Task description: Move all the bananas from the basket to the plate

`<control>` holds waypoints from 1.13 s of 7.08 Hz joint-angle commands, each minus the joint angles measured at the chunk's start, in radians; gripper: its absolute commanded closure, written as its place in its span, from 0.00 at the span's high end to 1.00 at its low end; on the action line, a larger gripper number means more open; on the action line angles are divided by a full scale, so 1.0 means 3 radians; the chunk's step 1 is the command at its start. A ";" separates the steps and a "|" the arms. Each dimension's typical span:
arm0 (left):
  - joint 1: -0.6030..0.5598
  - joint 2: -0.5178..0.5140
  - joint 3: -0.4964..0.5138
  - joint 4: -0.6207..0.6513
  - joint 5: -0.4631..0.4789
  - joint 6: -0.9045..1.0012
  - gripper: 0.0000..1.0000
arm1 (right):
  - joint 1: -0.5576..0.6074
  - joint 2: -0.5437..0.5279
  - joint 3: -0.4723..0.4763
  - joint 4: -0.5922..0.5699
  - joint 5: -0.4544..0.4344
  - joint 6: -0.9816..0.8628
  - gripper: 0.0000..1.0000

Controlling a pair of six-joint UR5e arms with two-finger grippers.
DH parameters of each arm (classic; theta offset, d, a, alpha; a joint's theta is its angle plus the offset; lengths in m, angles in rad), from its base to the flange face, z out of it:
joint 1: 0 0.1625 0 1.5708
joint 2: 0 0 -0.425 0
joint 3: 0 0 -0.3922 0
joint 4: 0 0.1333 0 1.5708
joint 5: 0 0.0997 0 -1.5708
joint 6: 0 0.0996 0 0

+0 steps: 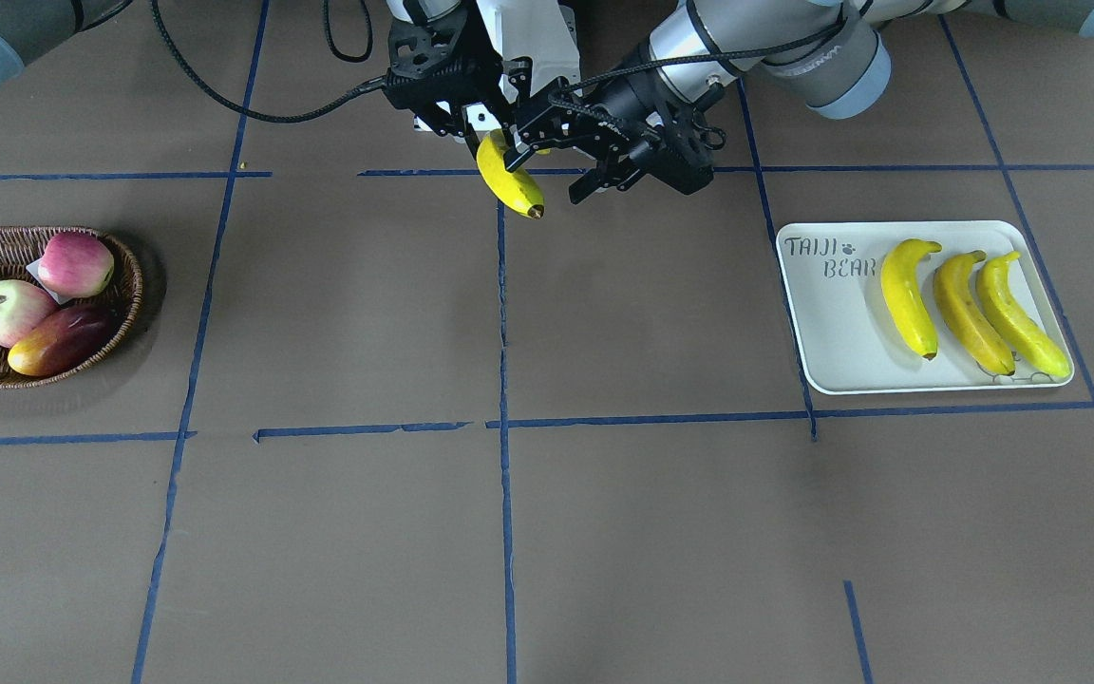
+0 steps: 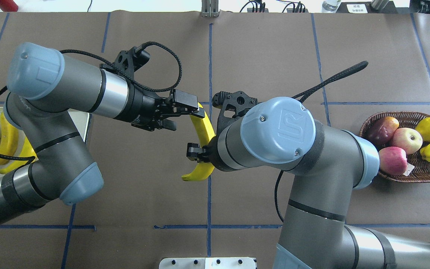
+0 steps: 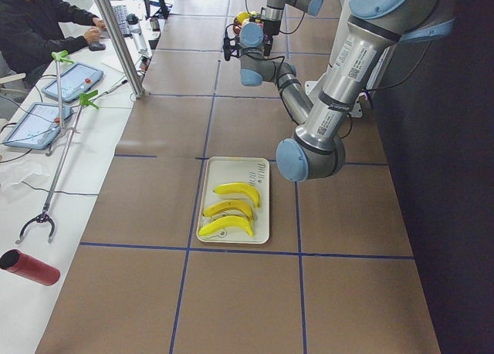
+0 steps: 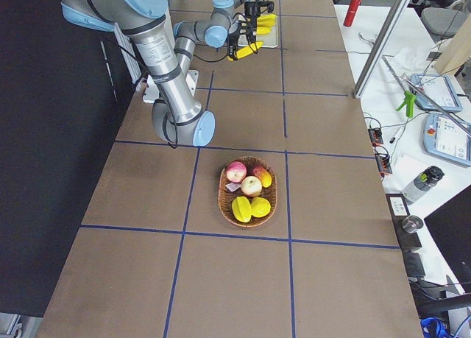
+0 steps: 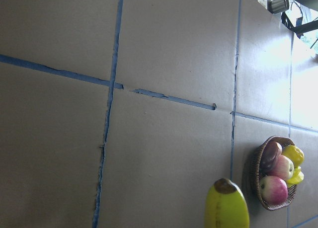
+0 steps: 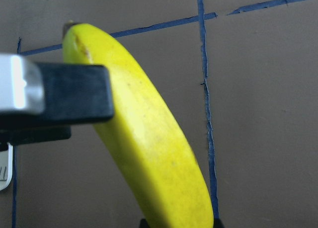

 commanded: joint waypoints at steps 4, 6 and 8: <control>0.0040 -0.0083 0.0091 -0.0016 -0.0001 0.0021 0.00 | -0.0049 0.0008 0.0001 0.0000 -0.0035 0.0005 0.00; 0.0040 -0.0083 0.0071 -0.0006 -0.0001 0.0011 0.00 | -0.0049 0.0008 0.0006 0.0005 -0.0045 0.0036 0.14; 0.0035 -0.0083 0.0071 -0.0001 -0.0001 0.0006 0.00 | -0.0049 -0.0002 0.0021 0.0081 -0.0040 0.0031 1.00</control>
